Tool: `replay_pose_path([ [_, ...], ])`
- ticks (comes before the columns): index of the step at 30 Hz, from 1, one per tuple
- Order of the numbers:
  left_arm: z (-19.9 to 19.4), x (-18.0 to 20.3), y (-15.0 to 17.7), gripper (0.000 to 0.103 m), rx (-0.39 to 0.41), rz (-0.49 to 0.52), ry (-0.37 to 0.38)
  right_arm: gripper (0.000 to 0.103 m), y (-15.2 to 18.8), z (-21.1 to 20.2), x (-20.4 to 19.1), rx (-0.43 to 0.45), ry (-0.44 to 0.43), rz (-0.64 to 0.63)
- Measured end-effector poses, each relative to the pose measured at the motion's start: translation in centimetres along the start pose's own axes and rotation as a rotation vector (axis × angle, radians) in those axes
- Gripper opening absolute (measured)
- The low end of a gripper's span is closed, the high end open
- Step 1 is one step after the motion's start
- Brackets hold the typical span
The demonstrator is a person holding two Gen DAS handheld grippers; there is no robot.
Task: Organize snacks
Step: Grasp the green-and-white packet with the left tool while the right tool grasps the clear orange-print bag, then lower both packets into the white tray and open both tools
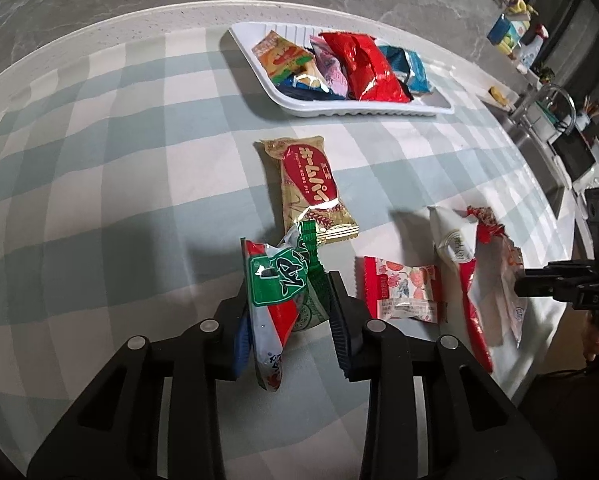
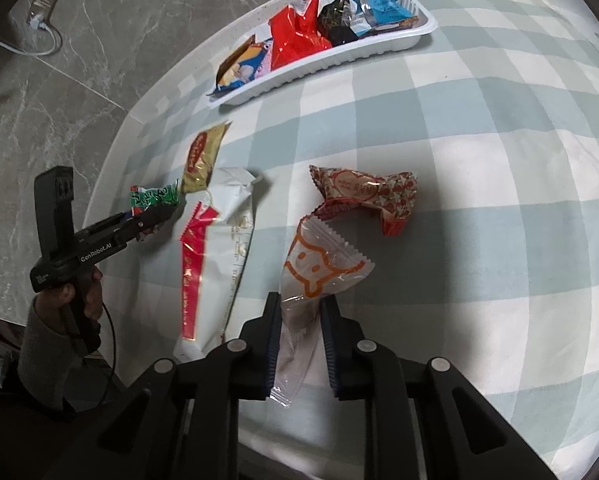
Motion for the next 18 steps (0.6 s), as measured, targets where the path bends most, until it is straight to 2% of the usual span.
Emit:
replay_pose_path([
  [6,-1.4,-0.1,-0.2,0.031,0.021,-0.020,0.018,0.021,-0.5,-1.2,-0.2,0.026,-0.039,0.014],
  [18,-3.1,1.4,-3.3,0.031,0.061,-0.029,0.079,0.021,-3.3,-3.5,-0.7,0.092,-0.100,0.034],
])
Point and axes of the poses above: each gripper's, at about its wrist camera, not at the fingertips, and z roughly the way its jaws point, x to its right, y to its underside, the point moved 10 cm from there along z, roughly the way its jaws point, and after that the axes turned 5 degrees about -x, right-handed, at the moved point
